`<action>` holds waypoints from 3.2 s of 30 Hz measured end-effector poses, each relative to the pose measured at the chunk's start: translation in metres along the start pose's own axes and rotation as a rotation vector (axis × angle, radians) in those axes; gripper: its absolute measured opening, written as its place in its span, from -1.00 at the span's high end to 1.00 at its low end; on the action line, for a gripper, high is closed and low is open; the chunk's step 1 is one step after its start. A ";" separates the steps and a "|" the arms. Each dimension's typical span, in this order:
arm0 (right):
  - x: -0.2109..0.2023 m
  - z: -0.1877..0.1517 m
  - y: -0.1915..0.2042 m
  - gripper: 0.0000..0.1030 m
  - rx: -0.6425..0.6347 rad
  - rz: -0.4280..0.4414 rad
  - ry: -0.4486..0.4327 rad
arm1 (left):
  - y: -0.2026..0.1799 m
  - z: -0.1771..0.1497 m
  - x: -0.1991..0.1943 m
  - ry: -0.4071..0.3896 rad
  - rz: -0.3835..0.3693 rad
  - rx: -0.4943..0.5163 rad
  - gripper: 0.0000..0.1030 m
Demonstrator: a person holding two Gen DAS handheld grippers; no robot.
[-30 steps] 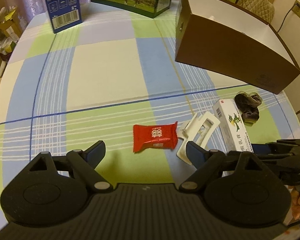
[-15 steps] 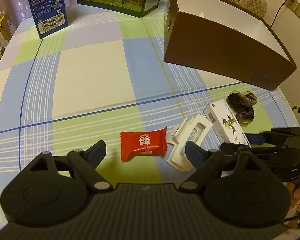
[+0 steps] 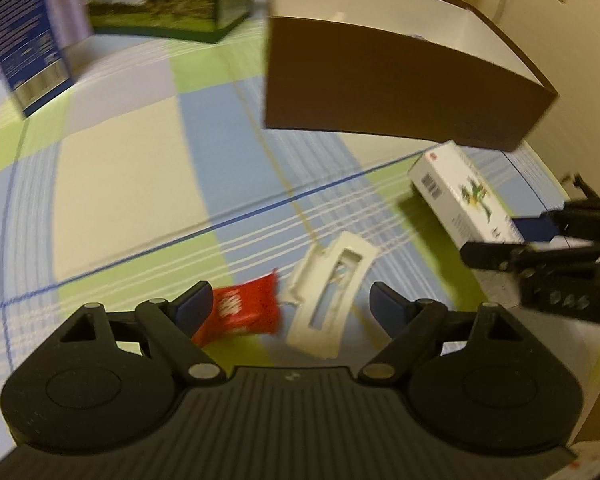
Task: Organize objects
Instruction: 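Lift the ointment box with the right tool while the left tool grasps the white clip, then carry the ointment box and white clip with both tools over the brown box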
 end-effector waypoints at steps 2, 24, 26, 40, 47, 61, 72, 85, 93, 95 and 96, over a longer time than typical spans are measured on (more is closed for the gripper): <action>-0.006 -0.004 -0.006 0.33 0.025 -0.006 -0.003 | -0.007 0.001 0.008 0.009 -0.011 0.033 -0.44; -0.049 -0.059 -0.056 0.33 0.191 -0.021 0.018 | -0.064 -0.015 0.038 0.072 0.040 0.070 0.29; -0.052 -0.064 -0.062 0.33 0.202 -0.026 0.020 | -0.066 -0.013 0.042 0.079 0.065 0.066 0.28; -0.063 -0.081 -0.082 0.33 0.218 -0.025 0.017 | -0.072 -0.019 0.045 0.083 0.142 0.052 0.29; -0.068 -0.079 -0.086 0.33 0.201 -0.011 -0.004 | -0.064 -0.023 0.020 0.040 0.131 0.003 0.30; -0.076 -0.062 -0.084 0.33 0.146 0.035 -0.056 | -0.071 -0.009 -0.041 -0.085 0.111 -0.061 0.30; -0.083 -0.038 -0.093 0.33 0.121 0.064 -0.100 | -0.097 0.021 -0.061 -0.164 0.076 -0.045 0.30; -0.083 0.015 -0.123 0.33 0.108 0.081 -0.175 | -0.122 0.081 -0.055 -0.239 0.066 -0.014 0.29; -0.074 0.056 -0.144 0.33 0.082 0.075 -0.216 | -0.130 0.132 -0.044 -0.281 0.070 -0.005 0.29; -0.070 0.068 -0.150 0.33 0.075 0.073 -0.225 | -0.132 0.146 -0.040 -0.290 0.074 -0.001 0.29; -0.068 0.074 -0.153 0.33 0.073 0.071 -0.230 | -0.133 0.153 -0.038 -0.293 0.075 0.001 0.29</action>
Point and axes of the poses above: each gripper's, at about its wrist camera, not at the fingertips, and x roughly the way its jaws point, y to its left, z to its top, the point moved 5 cm from there along x, roughly the way its jaws point, and after that the axes turned 12 degrees about -x, right-handed, at the moved point
